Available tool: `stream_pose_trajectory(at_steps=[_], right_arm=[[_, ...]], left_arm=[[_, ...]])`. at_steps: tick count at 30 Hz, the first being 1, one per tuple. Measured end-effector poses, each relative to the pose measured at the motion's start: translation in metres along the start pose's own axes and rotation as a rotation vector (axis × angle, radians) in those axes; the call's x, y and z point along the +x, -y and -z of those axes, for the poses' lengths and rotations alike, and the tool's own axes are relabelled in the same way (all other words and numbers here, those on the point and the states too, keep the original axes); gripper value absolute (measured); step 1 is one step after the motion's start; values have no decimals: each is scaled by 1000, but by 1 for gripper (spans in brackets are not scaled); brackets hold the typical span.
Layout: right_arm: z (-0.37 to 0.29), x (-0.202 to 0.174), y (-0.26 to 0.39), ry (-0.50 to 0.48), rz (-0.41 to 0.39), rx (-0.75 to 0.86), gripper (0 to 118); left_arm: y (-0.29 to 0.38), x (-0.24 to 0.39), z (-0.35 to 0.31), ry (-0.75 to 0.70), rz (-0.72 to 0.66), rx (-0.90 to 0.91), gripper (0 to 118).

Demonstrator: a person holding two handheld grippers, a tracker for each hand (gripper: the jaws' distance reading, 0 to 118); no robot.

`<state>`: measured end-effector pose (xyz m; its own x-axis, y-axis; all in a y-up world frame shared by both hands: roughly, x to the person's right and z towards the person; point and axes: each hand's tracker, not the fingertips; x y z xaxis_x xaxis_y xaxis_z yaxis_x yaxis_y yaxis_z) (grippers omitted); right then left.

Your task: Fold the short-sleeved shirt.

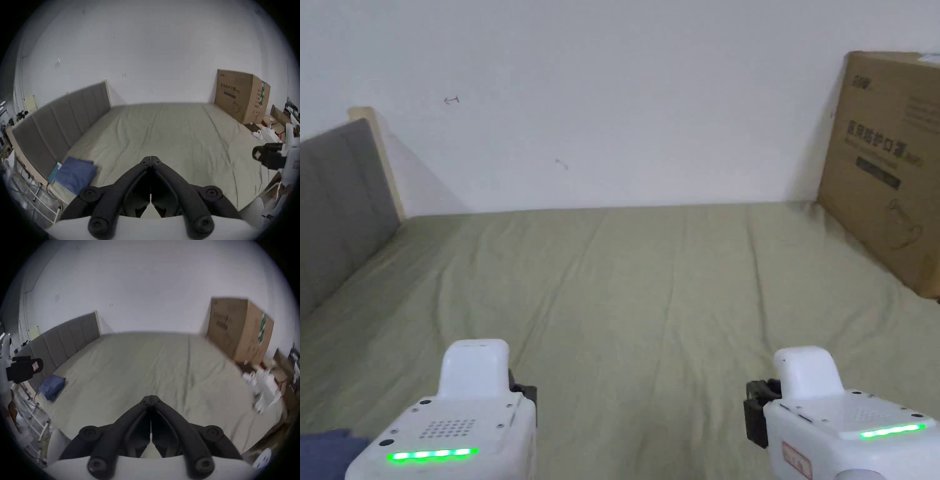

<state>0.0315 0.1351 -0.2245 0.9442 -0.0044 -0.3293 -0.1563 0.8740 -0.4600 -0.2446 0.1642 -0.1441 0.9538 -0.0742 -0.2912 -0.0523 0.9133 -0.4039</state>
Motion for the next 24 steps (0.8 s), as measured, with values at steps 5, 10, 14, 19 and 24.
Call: stream_pose_trajectory(at_steps=[5, 10, 14, 19, 24], right_arm=[[-35, -4, -38, 82, 31, 221, 0], [-50, -13, -54, 82, 5, 281, 0], [-63, -20, -56, 101, 46, 332, 0], [-68, -20, -58, 105, 89, 356, 22], [-65, -13, -57, 66, 177, 327, 116]], left_arm=[[-30, 8, -27, -51, -2, 146, 0], [-52, 11, -43, -39, 1, 229, 0], [-60, 13, -55, -42, 38, 286, 0], [-59, 7, -58, -13, -35, 293, 0], [-58, 7, -60, -18, -28, 315, 84]])
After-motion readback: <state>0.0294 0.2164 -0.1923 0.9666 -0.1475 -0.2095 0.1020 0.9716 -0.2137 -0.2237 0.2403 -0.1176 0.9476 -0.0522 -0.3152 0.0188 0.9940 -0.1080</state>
